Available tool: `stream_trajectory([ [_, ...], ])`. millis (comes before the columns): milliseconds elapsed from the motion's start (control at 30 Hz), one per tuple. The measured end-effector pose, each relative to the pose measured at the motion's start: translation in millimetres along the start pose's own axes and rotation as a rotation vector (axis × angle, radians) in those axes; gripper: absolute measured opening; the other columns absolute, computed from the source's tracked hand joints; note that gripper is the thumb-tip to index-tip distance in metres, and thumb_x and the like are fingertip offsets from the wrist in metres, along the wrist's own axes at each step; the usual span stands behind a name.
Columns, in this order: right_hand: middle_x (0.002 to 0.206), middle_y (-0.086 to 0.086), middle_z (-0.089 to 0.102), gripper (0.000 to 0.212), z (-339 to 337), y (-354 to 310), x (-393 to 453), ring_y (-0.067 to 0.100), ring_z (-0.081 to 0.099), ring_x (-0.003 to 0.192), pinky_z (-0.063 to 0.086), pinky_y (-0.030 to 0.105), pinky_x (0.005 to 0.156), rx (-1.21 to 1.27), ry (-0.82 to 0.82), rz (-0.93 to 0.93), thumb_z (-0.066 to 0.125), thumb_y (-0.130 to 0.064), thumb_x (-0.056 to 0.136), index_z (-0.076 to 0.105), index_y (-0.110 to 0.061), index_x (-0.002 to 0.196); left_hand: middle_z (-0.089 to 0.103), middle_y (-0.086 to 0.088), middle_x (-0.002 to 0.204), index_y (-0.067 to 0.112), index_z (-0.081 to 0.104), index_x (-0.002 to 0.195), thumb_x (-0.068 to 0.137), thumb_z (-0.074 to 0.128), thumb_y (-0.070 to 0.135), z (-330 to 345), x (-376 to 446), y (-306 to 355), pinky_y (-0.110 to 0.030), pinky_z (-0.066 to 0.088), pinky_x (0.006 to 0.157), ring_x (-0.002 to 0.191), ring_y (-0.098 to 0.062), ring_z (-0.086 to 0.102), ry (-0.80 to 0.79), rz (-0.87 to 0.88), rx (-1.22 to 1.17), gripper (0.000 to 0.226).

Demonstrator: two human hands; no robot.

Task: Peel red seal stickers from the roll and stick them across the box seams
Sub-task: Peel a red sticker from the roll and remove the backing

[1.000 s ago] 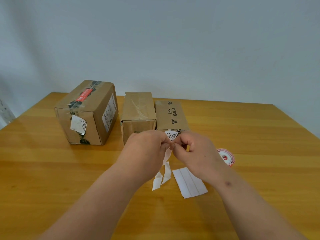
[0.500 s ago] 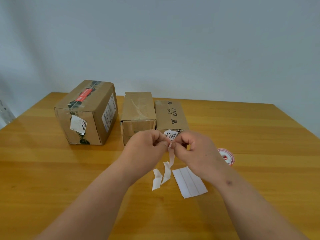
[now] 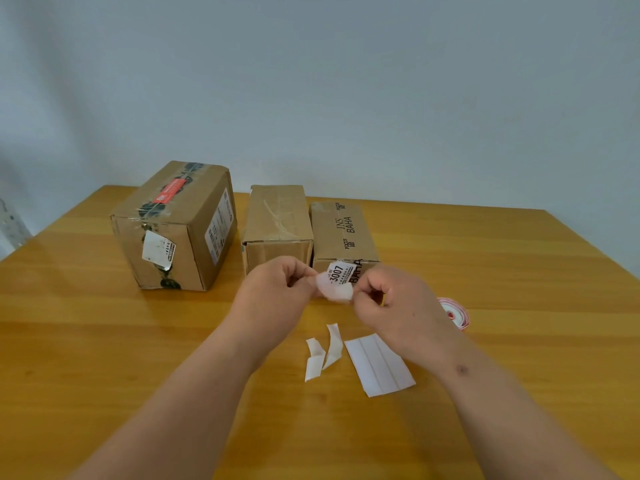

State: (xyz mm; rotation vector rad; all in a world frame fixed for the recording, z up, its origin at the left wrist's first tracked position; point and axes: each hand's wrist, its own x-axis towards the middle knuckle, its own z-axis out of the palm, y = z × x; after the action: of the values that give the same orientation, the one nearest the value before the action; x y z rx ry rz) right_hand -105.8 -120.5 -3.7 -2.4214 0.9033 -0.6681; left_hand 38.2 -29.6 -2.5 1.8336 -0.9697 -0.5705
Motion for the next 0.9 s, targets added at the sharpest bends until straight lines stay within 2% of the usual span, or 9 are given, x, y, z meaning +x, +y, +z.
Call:
stream_trajectory([
  [133,0.075,-0.008,0.062,0.017,-7.7,1.5,-1.6,0.007,0.054,0.066,0.033,0.02,0.06,-0.164,-0.013,0.073,0.053,-0.016,0.083,0.057,-0.019,0.066,0.067,-0.003,0.081,0.019,0.068,0.089,0.095,0.056,0.016,-12.5,7.2,-6.0,-0.031,0.05,0.072,0.075,-0.017,0.056,0.096,-0.127,-0.272,0.013],
  [333,0.075,-0.009,0.054,0.02,-16.3,-3.1,-3.1,0.009,0.053,0.073,0.028,0.031,0.093,-0.511,-0.084,0.131,0.043,-0.026,0.086,0.05,-0.025,0.067,0.057,-0.002,0.07,0.017,0.067,0.09,0.095,0.052,0.009,-27.0,11.3,-13.3,-0.034,0.045,0.069,0.068,-0.017,0.048,0.208,-0.156,-0.456,0.017],
  [467,0.08,-0.009,0.056,0.017,-17.3,-6.4,-1.6,0.014,0.054,0.076,0.027,0.033,0.095,-0.706,-0.127,0.148,0.043,-0.027,0.086,0.054,-0.026,0.073,0.057,-0.001,0.069,0.016,0.067,0.09,0.095,0.053,0.008,-30.5,7.6,-12.7,-0.03,0.044,0.066,0.067,-0.015,0.047,0.195,-0.109,-0.45,0.016],
  [567,0.069,-0.009,0.054,0.032,-14.0,-11.4,1.5,0.015,0.054,0.072,0.029,0.035,0.09,-0.717,-0.161,0.156,0.043,-0.041,0.092,0.049,-0.025,0.065,0.059,0.001,0.07,0.016,0.068,0.09,0.095,0.056,0.009,-31.2,4.0,-13.1,-0.027,0.044,0.066,0.067,-0.013,0.049,0.145,-0.055,-0.449,0.015],
  [633,0.073,-0.011,0.056,0.028,-10.6,-14.8,2.9,0.015,0.055,0.074,0.036,0.033,0.086,-0.58,-0.155,0.157,0.046,-0.041,0.094,0.054,-0.027,0.071,0.06,0.002,0.072,0.018,0.068,0.09,0.095,0.056,0.01,-31.5,1.8,-13.9,-0.025,0.044,0.068,0.068,-0.012,0.051,0.108,-0.024,-0.438,0.015],
  [700,0.09,-0.011,0.064,0.015,-7.4,-18.3,3.2,0.013,0.06,0.081,0.045,0.03,0.076,-0.318,-0.108,0.182,0.048,-0.035,0.095,0.062,-0.029,0.095,0.061,0.001,0.074,0.019,0.069,0.089,0.095,0.057,0.011,-32.3,-0.3,-15.1,-0.027,0.046,0.072,0.07,-0.012,0.053,0.074,0.013,-0.436,0.016],
  [767,0.091,-0.005,0.071,0.021,-3.3,-24.1,4.0,0.013,0.062,0.073,0.048,0.032,0.07,0.15,-0.128,0.347,0.044,-0.033,0.098,0.062,-0.024,0.104,0.061,-0.001,0.075,0.017,0.069,0.087,0.095,0.057,0.011,-33.6,-2.4,-15.5,-0.029,0.047,0.077,0.071,-0.012,0.054,0.039,0.061,-0.452,0.016],
  [833,0.083,0.006,0.074,0.03,1.3,-30.1,6.5,0.017,0.063,0.065,0.047,0.034,0.068,0.66,-0.25,0.578,0.044,-0.036,0.099,0.063,-0.015,0.107,0.061,0.0,0.073,0.015,0.069,0.088,0.095,0.057,0.011,-34.8,-4.9,-15.2,-0.026,0.047,0.076,0.07,-0.01,0.055,0.007,0.109,-0.459,0.015],
  [900,0.078,0.01,0.072,0.029,4.1,-31.3,7.4,0.018,0.061,0.061,0.043,0.03,0.063,0.955,-0.327,0.657,0.053,-0.032,0.095,0.066,-0.008,0.104,0.062,0.0,0.073,0.013,0.069,0.088,0.094,0.057,0.009,-35.5,-6.9,-15.6,-0.023,0.047,0.074,0.071,-0.009,0.057,-0.015,0.146,-0.452,0.014],
])
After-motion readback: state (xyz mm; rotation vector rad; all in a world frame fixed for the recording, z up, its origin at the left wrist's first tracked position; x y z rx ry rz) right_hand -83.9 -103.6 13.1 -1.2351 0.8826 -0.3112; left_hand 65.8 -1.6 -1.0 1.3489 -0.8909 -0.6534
